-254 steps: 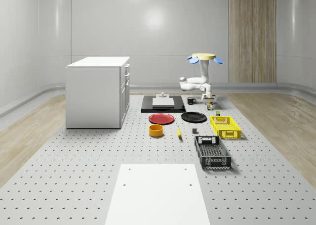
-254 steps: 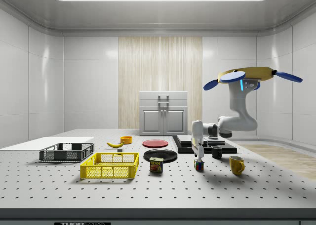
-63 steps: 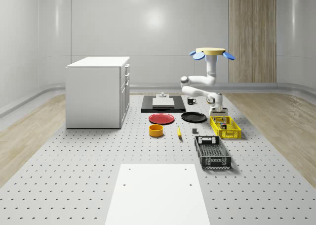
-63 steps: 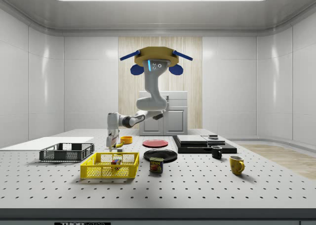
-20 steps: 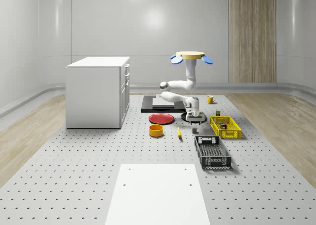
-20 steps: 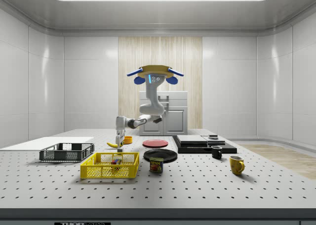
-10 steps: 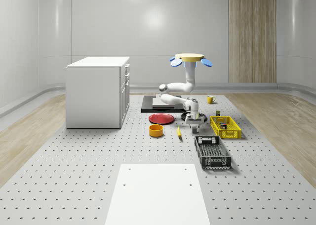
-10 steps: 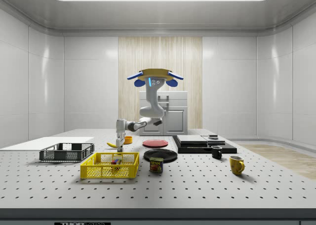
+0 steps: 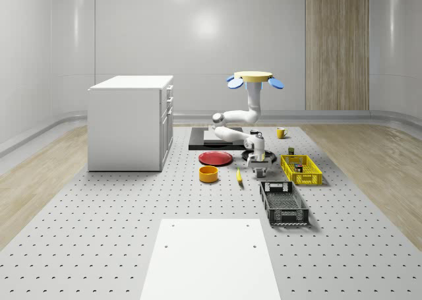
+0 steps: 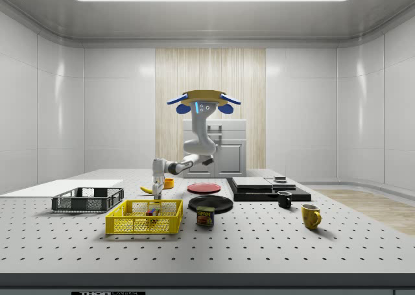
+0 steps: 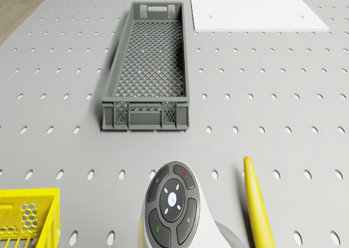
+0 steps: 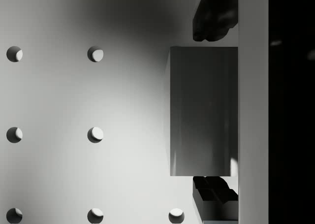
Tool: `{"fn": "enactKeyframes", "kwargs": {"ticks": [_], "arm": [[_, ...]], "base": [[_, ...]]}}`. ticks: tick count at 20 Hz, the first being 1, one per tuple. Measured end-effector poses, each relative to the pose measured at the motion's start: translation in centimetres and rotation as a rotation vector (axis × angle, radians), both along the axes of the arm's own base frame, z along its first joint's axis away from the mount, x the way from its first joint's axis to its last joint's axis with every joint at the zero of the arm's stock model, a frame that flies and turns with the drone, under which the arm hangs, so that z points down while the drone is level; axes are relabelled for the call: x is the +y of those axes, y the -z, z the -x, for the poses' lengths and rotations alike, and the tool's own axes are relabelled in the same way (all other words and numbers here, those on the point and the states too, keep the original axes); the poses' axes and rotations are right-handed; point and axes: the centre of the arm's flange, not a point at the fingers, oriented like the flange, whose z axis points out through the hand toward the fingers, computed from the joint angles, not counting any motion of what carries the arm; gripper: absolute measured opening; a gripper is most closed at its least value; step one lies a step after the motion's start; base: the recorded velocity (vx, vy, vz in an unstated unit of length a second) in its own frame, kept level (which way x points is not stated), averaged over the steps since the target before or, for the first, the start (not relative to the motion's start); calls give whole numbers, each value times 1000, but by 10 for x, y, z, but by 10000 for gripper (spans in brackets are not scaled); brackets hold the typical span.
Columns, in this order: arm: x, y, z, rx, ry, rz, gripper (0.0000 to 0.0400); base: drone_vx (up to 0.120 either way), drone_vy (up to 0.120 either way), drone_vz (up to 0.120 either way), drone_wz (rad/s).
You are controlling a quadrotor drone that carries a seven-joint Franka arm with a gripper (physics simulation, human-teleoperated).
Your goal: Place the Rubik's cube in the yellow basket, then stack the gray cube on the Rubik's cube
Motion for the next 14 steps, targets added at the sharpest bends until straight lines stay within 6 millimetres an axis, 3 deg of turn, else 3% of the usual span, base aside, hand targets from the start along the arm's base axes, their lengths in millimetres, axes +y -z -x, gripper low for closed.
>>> {"fn": "enactKeyframes", "kwargs": {"ticks": [6,10,14], "arm": [[1,-4,-3,0,0,0,400],[1,-5,-5,0,0,0,315],[1,-5,-6,0,0,0,274]], "base": [[0,0,0,0],[0,0,0,0],[0,0,0,0]]}}
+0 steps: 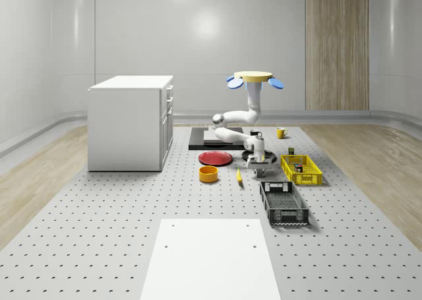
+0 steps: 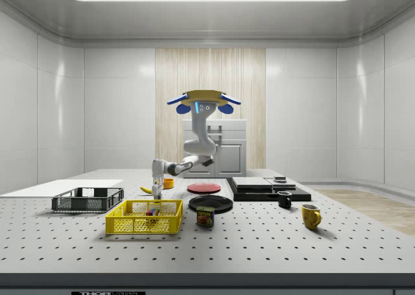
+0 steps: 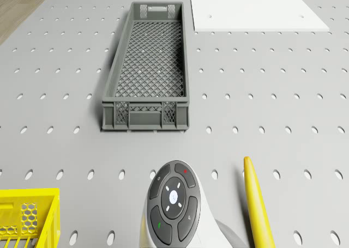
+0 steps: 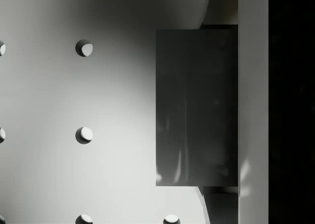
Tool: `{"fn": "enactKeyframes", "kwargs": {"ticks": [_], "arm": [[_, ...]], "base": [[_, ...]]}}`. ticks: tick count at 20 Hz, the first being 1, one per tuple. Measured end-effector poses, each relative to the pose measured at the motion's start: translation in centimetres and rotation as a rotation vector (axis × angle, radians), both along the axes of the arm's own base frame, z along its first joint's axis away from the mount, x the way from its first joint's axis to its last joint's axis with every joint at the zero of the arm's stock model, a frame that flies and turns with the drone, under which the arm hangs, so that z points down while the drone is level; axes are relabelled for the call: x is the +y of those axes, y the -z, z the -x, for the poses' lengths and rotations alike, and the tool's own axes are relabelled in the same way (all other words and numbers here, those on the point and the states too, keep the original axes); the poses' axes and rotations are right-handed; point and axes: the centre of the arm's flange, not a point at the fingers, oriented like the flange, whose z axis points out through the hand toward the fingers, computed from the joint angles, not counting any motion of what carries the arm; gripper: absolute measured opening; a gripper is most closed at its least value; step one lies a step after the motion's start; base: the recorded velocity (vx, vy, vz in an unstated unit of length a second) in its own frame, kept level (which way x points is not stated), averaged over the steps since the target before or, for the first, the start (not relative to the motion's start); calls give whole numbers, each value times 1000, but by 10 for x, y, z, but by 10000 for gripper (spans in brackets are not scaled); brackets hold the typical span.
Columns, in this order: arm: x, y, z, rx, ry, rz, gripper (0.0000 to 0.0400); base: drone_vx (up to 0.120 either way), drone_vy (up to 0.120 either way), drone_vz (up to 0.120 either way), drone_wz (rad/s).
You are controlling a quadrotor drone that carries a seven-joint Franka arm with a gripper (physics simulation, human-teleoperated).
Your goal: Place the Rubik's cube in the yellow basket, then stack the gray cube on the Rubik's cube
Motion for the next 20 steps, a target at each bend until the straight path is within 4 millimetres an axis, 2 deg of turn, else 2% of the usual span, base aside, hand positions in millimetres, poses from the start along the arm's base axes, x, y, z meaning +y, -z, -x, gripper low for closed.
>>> {"fn": "enactKeyframes", "kwargs": {"ticks": [8,13,20], "arm": [[0,1,0,0,0,0,253],[0,15,0,0,0,0,251],[0,34,0,0,0,0,250]], "base": [[0,0,0,0],[0,0,8,0],[0,0,120,0]]}}
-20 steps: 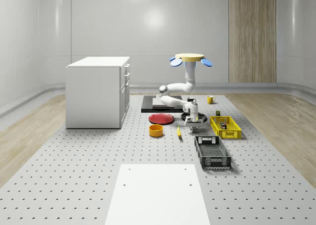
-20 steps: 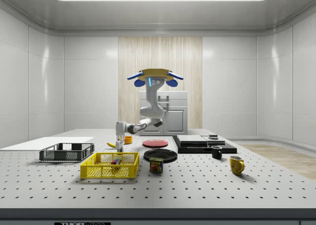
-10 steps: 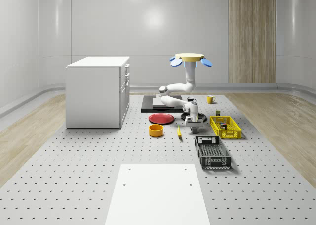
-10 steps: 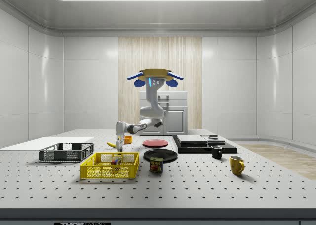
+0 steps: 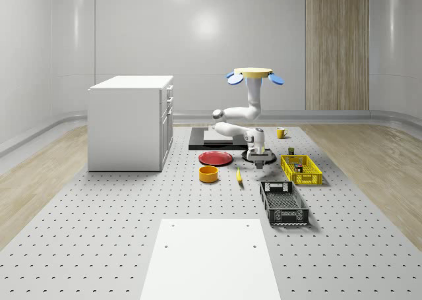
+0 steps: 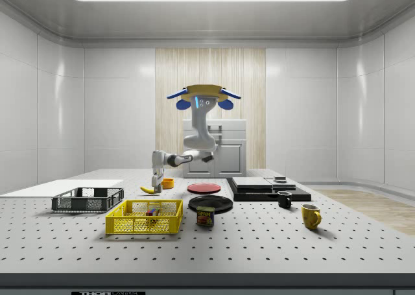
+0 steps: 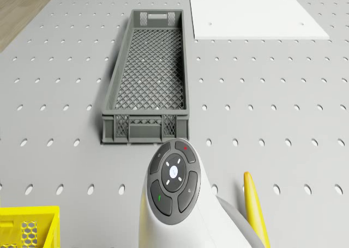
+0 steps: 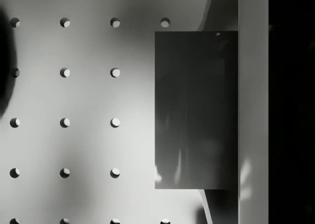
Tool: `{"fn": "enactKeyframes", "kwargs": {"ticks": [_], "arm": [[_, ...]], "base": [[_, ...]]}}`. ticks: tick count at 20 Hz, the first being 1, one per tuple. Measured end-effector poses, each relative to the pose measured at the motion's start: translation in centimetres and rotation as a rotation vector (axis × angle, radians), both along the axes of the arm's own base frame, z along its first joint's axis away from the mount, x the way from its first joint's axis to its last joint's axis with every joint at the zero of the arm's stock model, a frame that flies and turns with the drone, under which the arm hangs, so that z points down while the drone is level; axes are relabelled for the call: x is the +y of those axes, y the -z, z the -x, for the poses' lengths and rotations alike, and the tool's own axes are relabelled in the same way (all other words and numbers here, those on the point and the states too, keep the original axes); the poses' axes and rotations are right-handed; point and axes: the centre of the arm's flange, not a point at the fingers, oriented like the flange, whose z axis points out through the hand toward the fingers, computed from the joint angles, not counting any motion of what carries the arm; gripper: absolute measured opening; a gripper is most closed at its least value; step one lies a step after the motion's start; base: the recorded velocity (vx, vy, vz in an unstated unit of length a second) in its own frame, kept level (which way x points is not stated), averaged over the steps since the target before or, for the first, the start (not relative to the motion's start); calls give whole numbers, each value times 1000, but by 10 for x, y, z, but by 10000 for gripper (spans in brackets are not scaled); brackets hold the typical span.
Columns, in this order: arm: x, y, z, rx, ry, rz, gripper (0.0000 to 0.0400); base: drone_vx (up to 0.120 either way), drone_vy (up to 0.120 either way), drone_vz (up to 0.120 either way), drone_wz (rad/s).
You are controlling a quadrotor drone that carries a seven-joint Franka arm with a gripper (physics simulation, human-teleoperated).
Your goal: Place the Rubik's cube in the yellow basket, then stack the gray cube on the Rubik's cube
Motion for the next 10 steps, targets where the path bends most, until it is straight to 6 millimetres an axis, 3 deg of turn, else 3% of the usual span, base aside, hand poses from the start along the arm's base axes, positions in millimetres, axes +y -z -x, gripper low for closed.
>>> {"fn": "enactKeyframes", "kwargs": {"ticks": [2,8,10], "arm": [[0,2,0,0,0,0,250],[0,5,0,0,0,0,250],[0,6,0,0,0,0,250]], "base": [[-20,20,120,0],[-120,120,120,0],[-100,120,40,0]]}}
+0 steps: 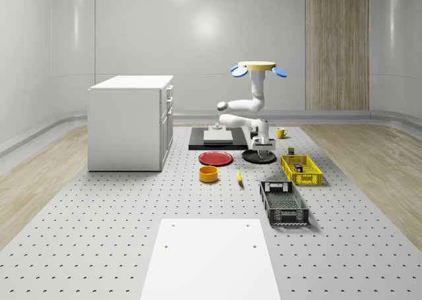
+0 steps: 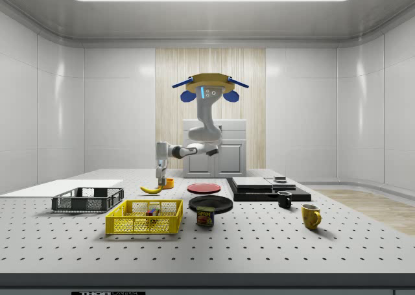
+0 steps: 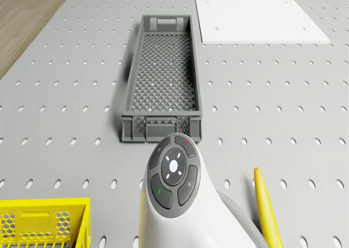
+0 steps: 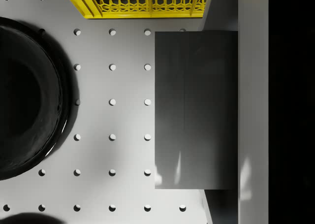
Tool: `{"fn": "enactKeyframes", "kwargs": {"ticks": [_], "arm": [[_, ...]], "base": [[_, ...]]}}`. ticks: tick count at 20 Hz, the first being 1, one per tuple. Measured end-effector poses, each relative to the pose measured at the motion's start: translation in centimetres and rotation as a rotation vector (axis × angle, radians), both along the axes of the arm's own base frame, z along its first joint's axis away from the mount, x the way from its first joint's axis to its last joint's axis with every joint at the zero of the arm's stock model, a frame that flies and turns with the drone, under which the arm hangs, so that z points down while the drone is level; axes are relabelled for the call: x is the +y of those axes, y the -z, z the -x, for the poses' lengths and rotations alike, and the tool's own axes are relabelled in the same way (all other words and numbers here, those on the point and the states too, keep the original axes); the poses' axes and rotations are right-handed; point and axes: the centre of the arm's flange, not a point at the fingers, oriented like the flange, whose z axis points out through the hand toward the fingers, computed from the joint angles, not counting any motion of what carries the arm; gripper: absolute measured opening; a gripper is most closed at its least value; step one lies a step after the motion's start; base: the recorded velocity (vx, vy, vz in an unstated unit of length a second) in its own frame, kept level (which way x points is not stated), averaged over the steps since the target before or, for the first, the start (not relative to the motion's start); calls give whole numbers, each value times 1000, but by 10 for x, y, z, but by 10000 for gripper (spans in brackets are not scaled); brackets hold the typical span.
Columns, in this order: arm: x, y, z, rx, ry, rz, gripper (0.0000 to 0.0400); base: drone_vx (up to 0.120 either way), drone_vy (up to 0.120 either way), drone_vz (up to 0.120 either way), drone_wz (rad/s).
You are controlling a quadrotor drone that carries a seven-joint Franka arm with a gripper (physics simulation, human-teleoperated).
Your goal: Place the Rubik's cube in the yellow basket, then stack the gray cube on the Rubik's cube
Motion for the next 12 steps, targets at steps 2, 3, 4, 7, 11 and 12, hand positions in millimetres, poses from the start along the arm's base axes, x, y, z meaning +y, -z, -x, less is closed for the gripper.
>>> {"fn": "enactKeyframes", "kwargs": {"ticks": [2,3,4,7,11,12], "arm": [[0,0,0,0,0,0,250],[0,0,0,0,0,0,250],[0,0,0,0,0,0,250],[0,1,0,0,0,0,250],[0,1,0,0,0,0,250],[0,1,0,0,0,0,250]], "base": [[0,120,0,0],[0,120,0,0],[0,120,0,0],[0,120,0,0],[0,120,0,0],[0,120,0,0]]}}
